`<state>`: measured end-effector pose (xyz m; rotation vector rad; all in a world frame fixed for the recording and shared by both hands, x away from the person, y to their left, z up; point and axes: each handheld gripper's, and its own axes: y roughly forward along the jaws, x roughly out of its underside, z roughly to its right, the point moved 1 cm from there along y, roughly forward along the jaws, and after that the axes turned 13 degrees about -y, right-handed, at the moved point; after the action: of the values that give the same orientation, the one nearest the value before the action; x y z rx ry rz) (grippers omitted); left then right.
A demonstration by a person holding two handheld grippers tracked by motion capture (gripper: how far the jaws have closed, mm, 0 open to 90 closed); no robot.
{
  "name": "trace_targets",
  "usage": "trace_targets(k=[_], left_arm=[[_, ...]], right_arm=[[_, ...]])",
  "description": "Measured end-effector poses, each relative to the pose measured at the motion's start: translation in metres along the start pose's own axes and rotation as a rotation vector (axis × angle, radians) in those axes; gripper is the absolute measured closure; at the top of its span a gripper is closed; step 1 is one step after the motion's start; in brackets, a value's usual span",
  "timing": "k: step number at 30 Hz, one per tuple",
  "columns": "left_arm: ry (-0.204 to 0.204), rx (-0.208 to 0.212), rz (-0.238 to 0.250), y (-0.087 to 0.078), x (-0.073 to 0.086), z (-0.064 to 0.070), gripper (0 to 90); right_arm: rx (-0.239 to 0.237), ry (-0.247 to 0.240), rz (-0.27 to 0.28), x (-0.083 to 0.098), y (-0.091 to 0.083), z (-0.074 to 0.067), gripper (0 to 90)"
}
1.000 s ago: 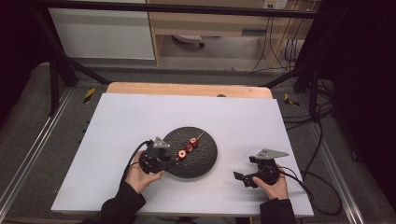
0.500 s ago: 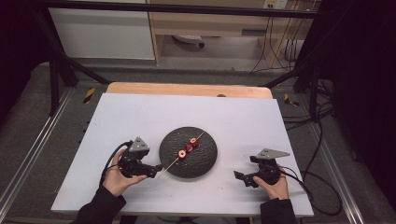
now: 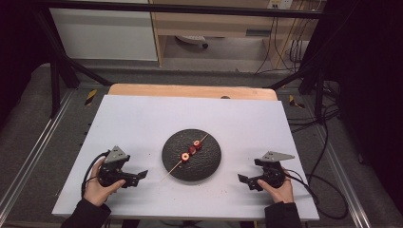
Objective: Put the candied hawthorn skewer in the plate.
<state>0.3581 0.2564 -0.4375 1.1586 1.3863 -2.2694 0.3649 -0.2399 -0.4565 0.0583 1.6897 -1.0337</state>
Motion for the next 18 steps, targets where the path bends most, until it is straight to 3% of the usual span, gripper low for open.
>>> trace_targets(k=[9, 18], left_arm=[[-0.002, -0.005, 0.003, -0.003, 0.023, -0.015, 6.3], [-0.003, -0.006, 0.001, -0.002, 0.027, -0.017, 6.1]], right_arm=[[-0.002, -0.001, -0.011, 0.001, 0.001, -0.001, 0.6], [-0.002, -0.005, -0.013, 0.002, 0.001, 0.000, 0.6]])
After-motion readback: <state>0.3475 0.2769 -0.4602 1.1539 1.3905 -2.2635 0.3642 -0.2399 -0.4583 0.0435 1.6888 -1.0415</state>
